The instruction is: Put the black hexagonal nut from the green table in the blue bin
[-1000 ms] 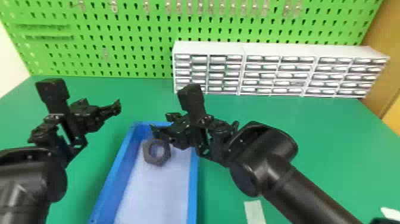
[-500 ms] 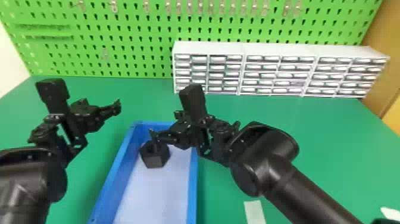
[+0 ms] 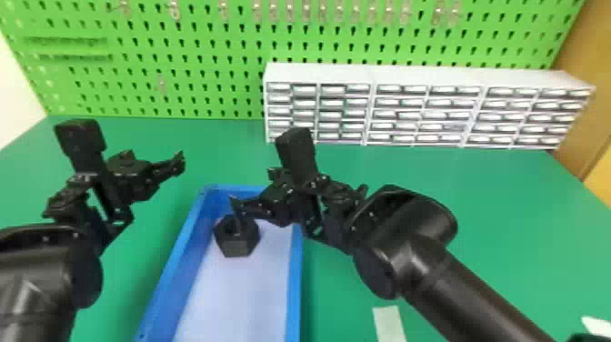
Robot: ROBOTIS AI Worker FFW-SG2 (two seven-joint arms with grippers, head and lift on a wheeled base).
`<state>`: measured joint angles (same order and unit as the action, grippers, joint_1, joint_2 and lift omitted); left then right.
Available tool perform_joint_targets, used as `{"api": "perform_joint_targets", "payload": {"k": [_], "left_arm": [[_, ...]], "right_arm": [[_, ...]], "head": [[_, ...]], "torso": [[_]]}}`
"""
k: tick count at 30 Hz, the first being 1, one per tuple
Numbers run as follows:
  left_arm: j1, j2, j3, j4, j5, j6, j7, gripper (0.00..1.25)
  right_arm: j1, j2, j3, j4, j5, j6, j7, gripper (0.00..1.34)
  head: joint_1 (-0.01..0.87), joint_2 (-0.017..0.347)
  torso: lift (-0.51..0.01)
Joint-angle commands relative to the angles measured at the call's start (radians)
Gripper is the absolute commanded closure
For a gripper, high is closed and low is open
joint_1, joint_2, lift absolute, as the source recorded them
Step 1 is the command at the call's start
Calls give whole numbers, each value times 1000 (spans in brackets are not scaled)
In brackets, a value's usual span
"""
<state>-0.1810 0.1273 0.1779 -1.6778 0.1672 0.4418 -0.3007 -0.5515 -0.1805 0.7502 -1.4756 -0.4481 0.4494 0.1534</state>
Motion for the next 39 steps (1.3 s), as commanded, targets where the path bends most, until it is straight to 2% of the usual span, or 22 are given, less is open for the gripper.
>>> {"api": "perform_joint_targets", "payload": {"k": [1, 9, 16, 26, 34, 39], "left_arm": [[2, 0, 2, 0, 0, 0, 0, 119], [11, 0, 12, 0, 8, 0, 0, 119], [12, 0, 14, 0, 9, 0, 0, 119], [17, 0, 21, 0, 9, 0, 0, 119], [26, 0, 26, 0, -8, 0, 2, 119], [31, 0, 26, 0, -8, 0, 12, 121]], "right_arm": [[25, 4, -51, 0, 34, -15, 0, 248], [116, 7, -235, -5, 118, -55, 0, 248], [202, 7, -414, -51, 224, -37, 0, 249], [303, -4, -603, -118, 371, -55, 0, 245], [367, 26, -772, -124, 384, -132, 0, 205], [392, 27, -842, -138, 373, -140, 0, 200]], "head": [[666, 32], [666, 32], [666, 32], [666, 32], [666, 32], [666, 32]], "torso": [[-100], [-100], [-100], [-100], [-100], [-100]]}}
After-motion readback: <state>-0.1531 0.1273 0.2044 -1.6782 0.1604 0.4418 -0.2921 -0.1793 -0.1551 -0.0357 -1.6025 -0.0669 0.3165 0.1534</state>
